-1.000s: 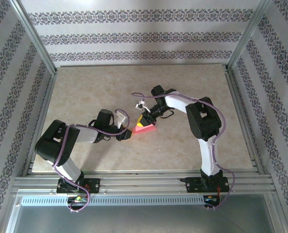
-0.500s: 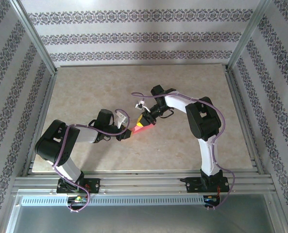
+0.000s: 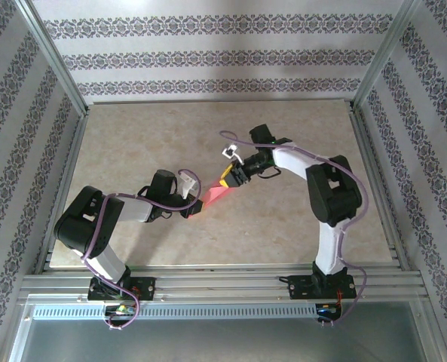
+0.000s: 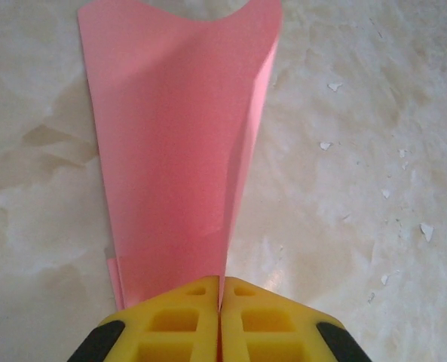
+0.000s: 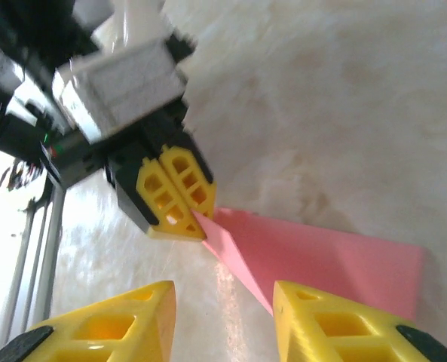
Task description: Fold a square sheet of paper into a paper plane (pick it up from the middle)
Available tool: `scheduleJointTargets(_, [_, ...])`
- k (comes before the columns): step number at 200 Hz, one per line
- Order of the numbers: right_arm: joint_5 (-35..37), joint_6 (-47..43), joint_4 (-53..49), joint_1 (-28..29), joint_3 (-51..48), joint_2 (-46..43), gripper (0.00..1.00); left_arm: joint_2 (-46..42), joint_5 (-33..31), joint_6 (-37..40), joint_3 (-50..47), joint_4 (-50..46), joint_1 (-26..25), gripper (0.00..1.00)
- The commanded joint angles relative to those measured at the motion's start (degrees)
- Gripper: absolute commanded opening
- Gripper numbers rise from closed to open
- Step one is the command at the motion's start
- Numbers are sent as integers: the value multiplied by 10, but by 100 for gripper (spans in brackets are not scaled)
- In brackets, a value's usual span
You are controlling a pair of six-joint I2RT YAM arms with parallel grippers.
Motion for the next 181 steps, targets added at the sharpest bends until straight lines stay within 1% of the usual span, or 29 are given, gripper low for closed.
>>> scheduleJointTargets(1, [51, 173, 141, -11, -45, -57, 41, -16, -21, -25, 1, 18, -10, 8])
scheduleJointTargets(8, [69, 210, 156, -12, -55, -70, 41, -15, -24, -33, 3, 15, -11, 8])
scheduleJointTargets(24, [140, 299, 178, -9, -82, -101, 41, -16, -38, -55, 9, 4, -14, 6])
scheduleJointTargets(42, [191, 397, 194, -6, -114, -132, 39, -16, -46, -84, 11, 1, -15, 4])
scheduleJointTargets(66, [231, 512, 267, 12, -185, -179, 38, -12, -47, -119, 12, 2, -18, 4])
scheduleJointTargets(83, [243, 586, 322, 25, -229, -195, 38, -7, -43, -138, 13, 6, -18, 4])
scheduleJointTargets(106, [273, 638, 349, 47, -262, -205, 38, -4, -41, -165, 13, 14, -19, 4])
scheduleJointTargets(118, [276, 663, 358, 56, -271, -206, 38, -4, -46, -179, 13, 16, -18, 4])
scheduleJointTargets(145, [293, 731, 392, 80, -291, -204, 35, 0, -59, -210, 21, -2, -18, 3])
scheduleJointTargets(181, [321, 791, 434, 110, -308, -193, 34, 9, -65, -243, 34, -22, -19, 3])
